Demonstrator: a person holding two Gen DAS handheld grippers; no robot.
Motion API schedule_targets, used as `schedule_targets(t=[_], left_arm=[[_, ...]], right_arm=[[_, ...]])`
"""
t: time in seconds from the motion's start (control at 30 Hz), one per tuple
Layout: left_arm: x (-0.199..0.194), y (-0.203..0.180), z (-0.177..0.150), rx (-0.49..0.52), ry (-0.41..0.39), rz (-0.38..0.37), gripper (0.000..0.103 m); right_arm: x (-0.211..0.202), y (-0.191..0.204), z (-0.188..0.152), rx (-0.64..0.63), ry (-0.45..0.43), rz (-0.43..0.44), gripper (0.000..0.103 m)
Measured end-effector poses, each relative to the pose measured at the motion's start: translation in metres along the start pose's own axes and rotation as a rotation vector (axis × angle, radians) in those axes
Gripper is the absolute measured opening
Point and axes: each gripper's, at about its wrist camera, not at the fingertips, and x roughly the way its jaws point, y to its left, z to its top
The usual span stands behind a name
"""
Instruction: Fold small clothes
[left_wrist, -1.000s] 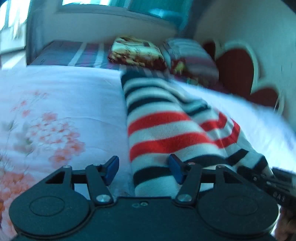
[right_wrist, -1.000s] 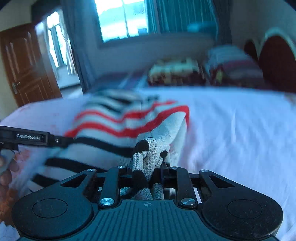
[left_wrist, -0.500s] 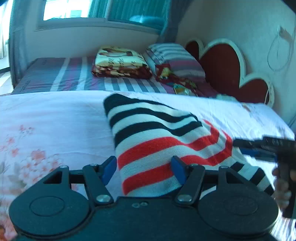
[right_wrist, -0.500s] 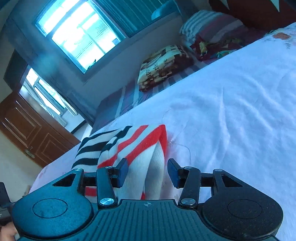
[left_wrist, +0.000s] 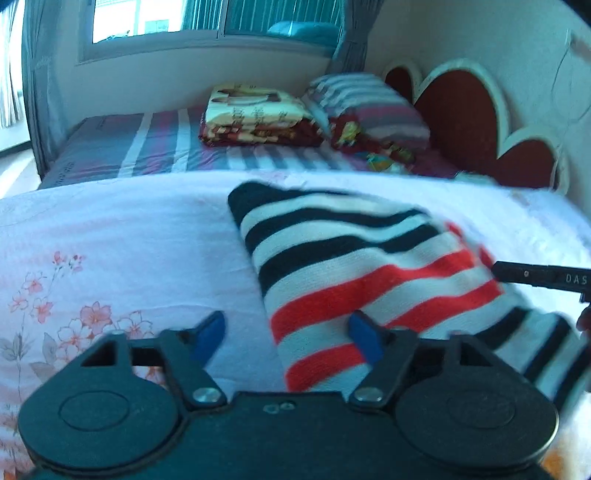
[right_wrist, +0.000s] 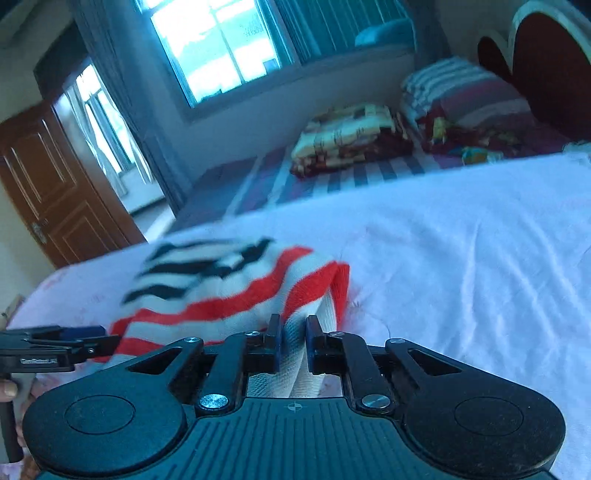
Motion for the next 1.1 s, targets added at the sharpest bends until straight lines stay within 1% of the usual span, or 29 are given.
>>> schedule_targets(t=[0.1, 0.17, 0.2, 0.27, 0.37, 0.43, 0.47, 0.5, 0.53, 0.57, 0.63, 0.67, 0.7, 0.73, 0.77, 0.8, 0.83, 0.87, 0.93, 1.0, 1.07, 1.1], left_arm=[[-0.033, -0.011, -0.008, 0.000, -0.060, -0.049, 0.067], [-0.049, -0.024, -0.019, 0.009, -0.074, -0.070, 0.067], [-0.055, -0.030, -0.025, 0.019, -0.079, -0.071, 0.069], [-0.060, -0.040, -0.040, 0.045, -0.070, -0.041, 0.069], [-0.054, -0.045, -0.058, 0.089, -0.033, 0.020, 0.072], [-0.053, -0.040, -0.063, 0.074, -0.026, 0.020, 0.075], [-0.053, -0.036, -0.063, 0.065, -0.027, 0.018, 0.077], [-0.052, -0.034, -0.063, 0.065, -0.024, 0.019, 0.078], [-0.052, -0.033, -0.063, 0.071, -0.024, 0.023, 0.078], [-0.053, -0.032, -0.063, 0.077, -0.028, 0.031, 0.078], [-0.054, -0.033, -0.063, 0.111, -0.027, 0.052, 0.079], [-0.053, -0.033, -0.064, 0.129, -0.031, 0.070, 0.082], [-0.051, -0.033, -0.065, 0.136, -0.026, 0.079, 0.084], [-0.049, -0.030, -0.066, 0.122, -0.017, 0.076, 0.084], [-0.049, -0.028, -0.064, 0.103, -0.012, 0.070, 0.082], [-0.054, -0.028, -0.062, 0.097, -0.014, 0.069, 0.072], [-0.063, -0.031, -0.059, 0.104, -0.043, 0.078, 0.065], [-0.072, -0.033, -0.056, 0.110, -0.080, 0.085, 0.060], [-0.080, -0.039, -0.047, 0.099, -0.122, 0.056, 0.060], [-0.079, -0.050, -0.039, 0.097, -0.147, 0.005, 0.059], [-0.071, -0.068, -0.036, 0.145, -0.138, -0.026, 0.058], [-0.062, -0.076, -0.037, 0.172, -0.108, -0.034, 0.059]], right_arm=[[-0.038, 0.013, -0.010, -0.029, -0.024, 0.038, 0.011], [-0.059, 0.027, -0.020, -0.070, -0.040, 0.046, 0.011], [-0.068, 0.033, -0.025, -0.086, -0.044, 0.052, 0.011], [-0.079, 0.043, -0.034, -0.115, -0.039, 0.049, 0.011], [-0.082, 0.049, -0.050, -0.125, 0.005, 0.035, 0.011], [-0.074, 0.045, -0.058, -0.100, 0.037, 0.012, 0.010], [-0.069, 0.040, -0.060, -0.065, 0.057, 0.003, 0.010], [-0.065, 0.033, -0.062, 0.001, 0.071, 0.009, 0.010], [-0.064, 0.026, -0.065, 0.087, 0.072, 0.028, 0.010], [-0.066, 0.015, -0.067, 0.189, 0.064, 0.055, 0.007], [-0.065, -0.005, -0.076, 0.412, 0.053, 0.119, 0.006], [-0.063, -0.013, -0.084, 0.484, 0.054, 0.126, 0.005], [-0.060, -0.016, -0.090, 0.504, 0.051, 0.119, 0.004], [-0.059, -0.018, -0.092, 0.506, 0.035, 0.121, 0.003], [-0.062, -0.014, -0.089, 0.470, 0.029, 0.109, 0.003], [-0.067, -0.005, -0.082, 0.397, 0.017, 0.079, 0.003], [-0.077, 0.005, -0.074, 0.322, -0.016, 0.044, 0.003], [-0.087, 0.015, -0.066, 0.249, -0.061, 0.028, 0.003], [-0.096, 0.038, -0.051, 0.084, -0.123, -0.018, 0.003], [-0.088, 0.058, -0.041, -0.079, -0.138, -0.058, 0.003], [-0.069, 0.067, -0.038, -0.163, -0.089, -0.090, 0.003], [-0.054, 0.067, -0.042, -0.187, -0.042, -0.125, 0.003]])
